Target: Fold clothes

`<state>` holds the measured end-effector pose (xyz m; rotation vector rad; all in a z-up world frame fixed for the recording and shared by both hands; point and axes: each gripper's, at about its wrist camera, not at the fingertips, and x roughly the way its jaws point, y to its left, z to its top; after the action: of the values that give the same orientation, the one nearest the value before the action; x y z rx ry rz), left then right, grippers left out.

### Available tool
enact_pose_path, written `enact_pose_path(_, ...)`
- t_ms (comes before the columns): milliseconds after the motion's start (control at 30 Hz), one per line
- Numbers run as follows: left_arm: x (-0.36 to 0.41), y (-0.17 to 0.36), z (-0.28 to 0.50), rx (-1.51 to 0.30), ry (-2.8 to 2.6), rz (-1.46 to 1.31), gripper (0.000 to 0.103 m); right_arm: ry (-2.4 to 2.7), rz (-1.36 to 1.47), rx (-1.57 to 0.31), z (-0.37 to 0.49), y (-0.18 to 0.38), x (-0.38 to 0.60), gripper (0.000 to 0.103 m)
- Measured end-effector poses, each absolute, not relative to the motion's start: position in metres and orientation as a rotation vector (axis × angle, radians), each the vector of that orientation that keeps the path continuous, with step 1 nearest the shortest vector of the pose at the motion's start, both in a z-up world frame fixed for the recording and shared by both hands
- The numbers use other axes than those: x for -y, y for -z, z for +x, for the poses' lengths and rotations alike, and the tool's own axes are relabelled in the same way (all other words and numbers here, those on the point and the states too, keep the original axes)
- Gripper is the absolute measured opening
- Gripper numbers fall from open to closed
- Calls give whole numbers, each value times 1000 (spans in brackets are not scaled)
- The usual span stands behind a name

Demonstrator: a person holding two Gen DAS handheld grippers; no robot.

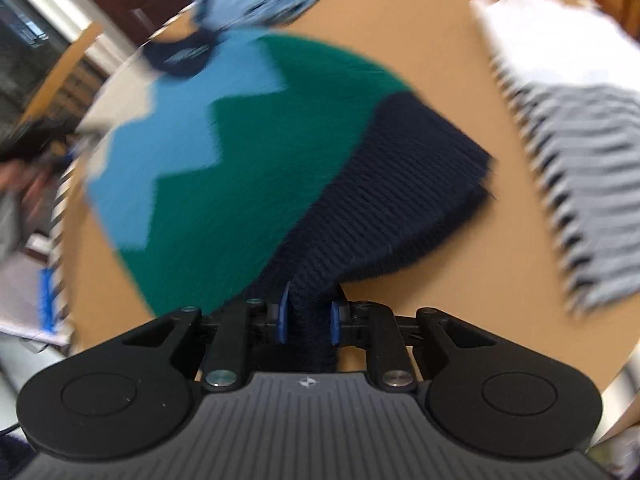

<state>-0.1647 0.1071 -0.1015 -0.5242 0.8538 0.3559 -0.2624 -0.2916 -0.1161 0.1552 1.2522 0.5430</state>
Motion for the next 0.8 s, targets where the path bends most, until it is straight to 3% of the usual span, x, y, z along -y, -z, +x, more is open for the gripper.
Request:
enact_pose_path(133, -116, 102, -101, -840, -349, -495, 39, -659, 190, -1279, -288, 119, 240, 20)
enact_pose_path(233, -113, 95, -94, -827, -326, -512, 55, -692, 179, -1278, -293, 113, 223, 21)
enact_pose_path(300, -111, 83, -111, -820, -253, -507, 68, -701, 216, -1267, -295, 103, 242, 23)
enact_pose_path(500, -80, 47, -212, -881, -50, -451, 82, -633, 242, -1173, -285, 62, 336, 36)
enact_pose_path(633, -43, 52, -291, -913, -26, -561, 83, -626, 162, -1072, -264, 48, 364, 54)
enact_pose_path(800, -5, 95, -352, -1021, -18, -802, 82, -646, 141, -1192, -207, 87, 354, 52)
